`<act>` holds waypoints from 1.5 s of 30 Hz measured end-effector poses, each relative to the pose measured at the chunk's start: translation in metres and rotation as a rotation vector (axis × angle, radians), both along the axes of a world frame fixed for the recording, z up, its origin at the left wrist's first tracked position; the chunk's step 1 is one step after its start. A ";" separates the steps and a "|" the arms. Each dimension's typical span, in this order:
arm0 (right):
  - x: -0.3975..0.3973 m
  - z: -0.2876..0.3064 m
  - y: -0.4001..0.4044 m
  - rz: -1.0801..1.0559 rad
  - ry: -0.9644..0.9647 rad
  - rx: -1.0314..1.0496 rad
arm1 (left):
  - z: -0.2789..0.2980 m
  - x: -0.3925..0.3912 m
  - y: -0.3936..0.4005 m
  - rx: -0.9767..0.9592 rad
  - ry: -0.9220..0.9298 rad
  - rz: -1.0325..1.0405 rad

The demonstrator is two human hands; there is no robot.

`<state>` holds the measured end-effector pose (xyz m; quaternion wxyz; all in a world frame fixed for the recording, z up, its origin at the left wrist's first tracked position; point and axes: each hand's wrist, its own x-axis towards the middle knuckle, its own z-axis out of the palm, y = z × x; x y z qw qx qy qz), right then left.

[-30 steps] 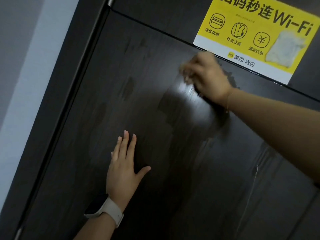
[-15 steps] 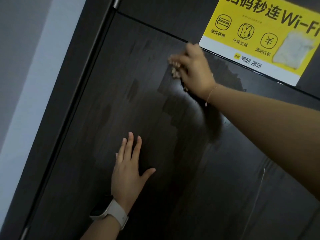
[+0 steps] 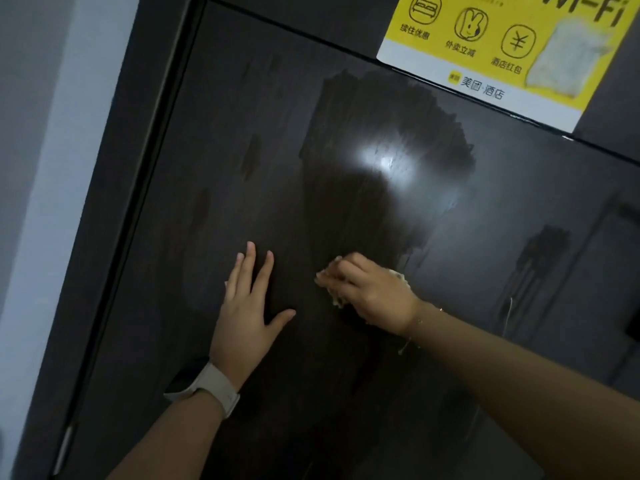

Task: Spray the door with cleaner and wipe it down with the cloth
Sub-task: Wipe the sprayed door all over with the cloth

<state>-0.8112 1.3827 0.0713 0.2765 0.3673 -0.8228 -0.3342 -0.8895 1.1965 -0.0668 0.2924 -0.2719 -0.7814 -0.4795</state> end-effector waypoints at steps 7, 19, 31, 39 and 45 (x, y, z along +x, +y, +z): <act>0.028 0.117 0.037 -0.027 0.388 -0.321 | 0.022 0.025 0.033 -0.013 0.129 0.016; 0.059 0.031 0.072 -0.075 0.115 -0.047 | 0.029 0.042 0.077 -0.038 0.074 0.045; 0.066 0.161 0.095 -0.026 0.836 -0.771 | 0.028 0.043 0.078 0.015 0.081 0.010; 0.078 0.172 0.105 -0.032 0.588 -0.446 | 0.031 0.045 0.077 -0.013 0.081 0.028; 0.044 0.162 0.076 0.053 0.857 -0.902 | 0.032 0.048 0.074 -0.066 0.078 0.086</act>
